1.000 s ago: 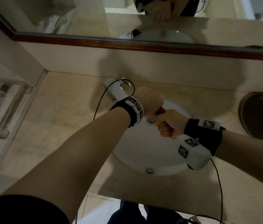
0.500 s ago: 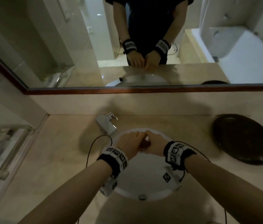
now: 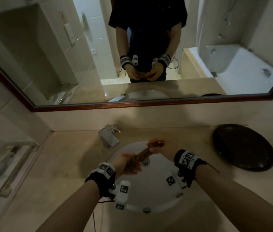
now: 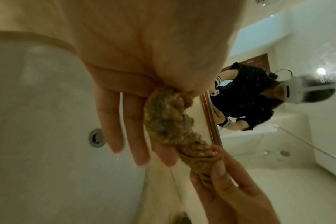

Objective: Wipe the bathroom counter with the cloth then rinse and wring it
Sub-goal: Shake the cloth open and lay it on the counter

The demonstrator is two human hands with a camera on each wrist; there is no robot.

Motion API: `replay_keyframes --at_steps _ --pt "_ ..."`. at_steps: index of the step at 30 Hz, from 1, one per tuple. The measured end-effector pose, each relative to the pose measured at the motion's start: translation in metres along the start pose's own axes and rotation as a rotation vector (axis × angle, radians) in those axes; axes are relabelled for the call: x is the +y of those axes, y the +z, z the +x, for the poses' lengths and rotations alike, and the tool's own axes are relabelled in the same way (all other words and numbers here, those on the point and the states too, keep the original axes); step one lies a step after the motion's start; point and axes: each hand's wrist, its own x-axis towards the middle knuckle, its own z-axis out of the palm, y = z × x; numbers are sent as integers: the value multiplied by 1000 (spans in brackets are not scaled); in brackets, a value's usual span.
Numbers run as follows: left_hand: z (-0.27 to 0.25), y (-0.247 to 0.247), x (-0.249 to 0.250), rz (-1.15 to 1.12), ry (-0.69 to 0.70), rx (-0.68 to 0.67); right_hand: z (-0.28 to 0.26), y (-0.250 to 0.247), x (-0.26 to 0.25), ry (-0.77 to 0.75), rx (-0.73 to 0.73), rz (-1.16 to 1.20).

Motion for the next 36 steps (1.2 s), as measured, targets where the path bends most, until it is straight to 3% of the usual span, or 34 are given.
replay_keyframes --at_steps 3,5,7,8,10,12,14,16,18,20,24,27,31,34,36 --pt "-5 -4 0 226 147 55 -3 17 -4 46 28 -74" --pt "-15 -2 6 457 286 13 -7 30 -10 38 81 -192" --pt "-26 1 8 729 385 16 -13 42 -22 12 106 -178" --pt "-29 0 7 733 412 15 -14 45 -28 8 104 -133" --pt "-36 -5 2 555 386 -47 -20 47 -40 -15 130 -49" --pt "-36 -14 -6 440 351 -87 -23 39 -51 -62 328 8" --pt "-36 -21 -13 379 370 -65 -28 25 -61 -74 493 243" --pt "-39 -22 -17 311 386 -23 -34 24 -67 30 442 395" --pt "-42 -17 -13 295 377 7 -37 35 -58 214 252 152" --pt "-44 -8 -8 232 366 -35 -37 50 -48 278 151 -48" --pt "-46 4 5 190 466 -7 -38 59 -47 198 218 142" --pt "-53 5 14 -66 508 53 -36 49 -48 128 301 50" --pt "-38 -21 13 -188 329 333 -40 25 -40 154 395 108" --pt "-26 -44 3 99 108 462 -49 17 -43 134 381 262" --pt "-29 -45 -3 339 109 458 -54 21 -50 96 333 299"
